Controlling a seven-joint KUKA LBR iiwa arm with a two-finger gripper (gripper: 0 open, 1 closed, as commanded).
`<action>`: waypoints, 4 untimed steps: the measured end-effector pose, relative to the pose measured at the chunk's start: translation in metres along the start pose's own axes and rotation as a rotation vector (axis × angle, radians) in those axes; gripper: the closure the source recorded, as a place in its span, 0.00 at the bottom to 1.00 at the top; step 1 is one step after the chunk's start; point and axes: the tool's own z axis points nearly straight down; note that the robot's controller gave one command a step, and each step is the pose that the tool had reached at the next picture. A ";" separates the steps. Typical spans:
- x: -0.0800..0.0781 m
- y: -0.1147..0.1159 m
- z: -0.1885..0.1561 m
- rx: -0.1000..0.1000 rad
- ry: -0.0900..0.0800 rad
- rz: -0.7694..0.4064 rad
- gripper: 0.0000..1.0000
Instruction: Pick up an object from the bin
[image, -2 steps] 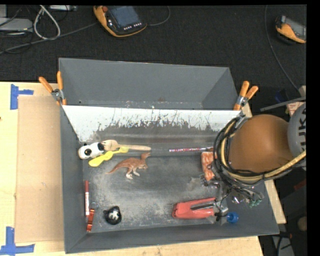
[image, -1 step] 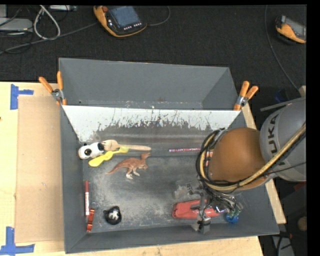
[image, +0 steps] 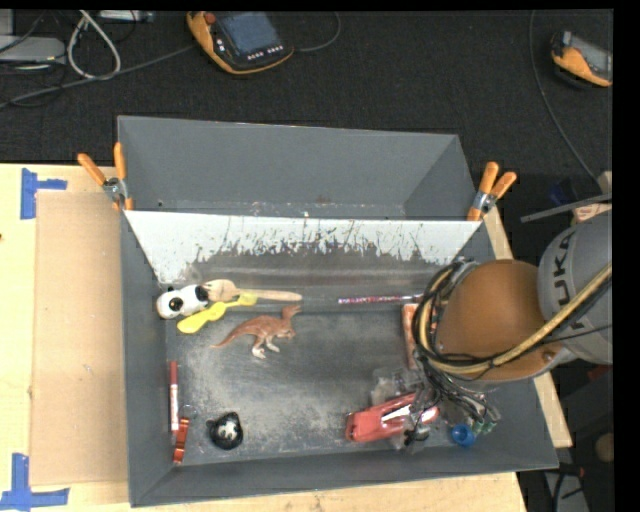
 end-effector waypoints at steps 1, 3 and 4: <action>0.000 0.000 0.000 0.000 0.000 0.002 1.00; 0.000 0.000 0.000 0.000 0.000 0.005 1.00; 0.000 0.000 0.000 0.000 0.000 0.005 1.00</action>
Offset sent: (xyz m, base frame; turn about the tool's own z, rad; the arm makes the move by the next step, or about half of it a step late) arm 0.0000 0.0000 0.0000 0.0000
